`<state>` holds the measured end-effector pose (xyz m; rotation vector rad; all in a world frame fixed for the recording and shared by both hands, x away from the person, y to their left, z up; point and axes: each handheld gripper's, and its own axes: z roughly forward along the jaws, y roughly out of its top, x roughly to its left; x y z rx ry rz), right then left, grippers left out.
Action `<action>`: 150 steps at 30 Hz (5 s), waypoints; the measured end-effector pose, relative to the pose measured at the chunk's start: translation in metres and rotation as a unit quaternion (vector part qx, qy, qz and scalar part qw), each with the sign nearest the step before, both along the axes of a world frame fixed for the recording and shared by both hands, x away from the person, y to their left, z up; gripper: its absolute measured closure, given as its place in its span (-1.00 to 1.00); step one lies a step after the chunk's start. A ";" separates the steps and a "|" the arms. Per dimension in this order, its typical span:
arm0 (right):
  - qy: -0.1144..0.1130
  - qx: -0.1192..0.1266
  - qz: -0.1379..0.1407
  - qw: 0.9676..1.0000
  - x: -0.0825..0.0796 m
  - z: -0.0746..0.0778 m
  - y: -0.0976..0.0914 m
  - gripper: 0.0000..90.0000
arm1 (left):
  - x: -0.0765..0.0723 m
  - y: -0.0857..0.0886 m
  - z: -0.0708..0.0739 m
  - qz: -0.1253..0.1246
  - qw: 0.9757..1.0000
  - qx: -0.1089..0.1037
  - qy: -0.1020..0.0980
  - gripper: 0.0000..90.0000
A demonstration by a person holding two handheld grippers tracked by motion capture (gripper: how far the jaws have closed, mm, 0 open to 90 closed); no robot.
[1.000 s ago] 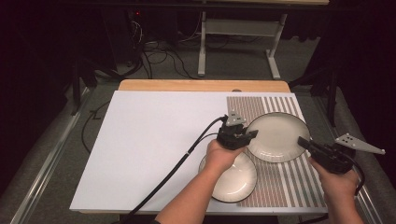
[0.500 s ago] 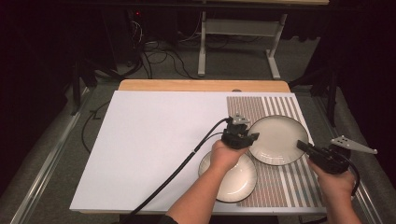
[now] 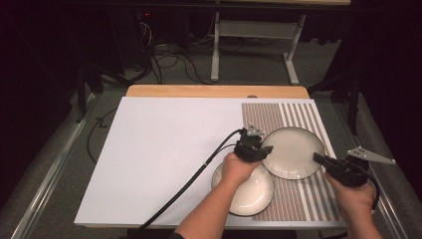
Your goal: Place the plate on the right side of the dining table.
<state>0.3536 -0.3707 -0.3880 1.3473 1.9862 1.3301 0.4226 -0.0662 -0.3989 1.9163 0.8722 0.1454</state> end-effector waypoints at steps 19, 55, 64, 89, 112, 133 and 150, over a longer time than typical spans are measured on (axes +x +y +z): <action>0.003 -0.004 -0.010 1.000 0.003 -0.003 0.001 0.89 | -0.007 0.013 0.013 0.007 0.999 -0.014 -0.046 0.15; 0.009 -0.016 -0.023 1.000 0.004 -0.004 0.003 0.85 | -0.067 0.177 0.018 0.110 0.988 -0.008 -0.112 -1.00; 0.010 -0.019 -0.027 0.999 0.005 -0.004 0.003 0.84 | -0.080 0.212 0.016 0.130 0.986 -0.011 -0.102 -1.00; 0.041 -0.018 -0.052 0.998 0.014 -0.010 0.001 0.77 | -0.112 0.272 0.009 0.171 0.974 -0.006 -0.146 -1.00; 0.067 -0.011 -0.066 0.996 0.023 -0.017 -0.002 0.72 | -0.107 0.274 0.002 0.181 0.975 -0.009 -0.131 -0.99; 0.077 -0.004 -0.074 0.994 0.028 -0.020 -0.003 0.70 | -0.107 0.277 0.002 0.191 0.971 0.001 -0.144 -0.99; 0.098 0.001 -0.098 0.990 0.037 -0.026 -0.004 0.69 | -0.107 0.284 0.005 0.203 0.968 -0.002 -0.150 -0.99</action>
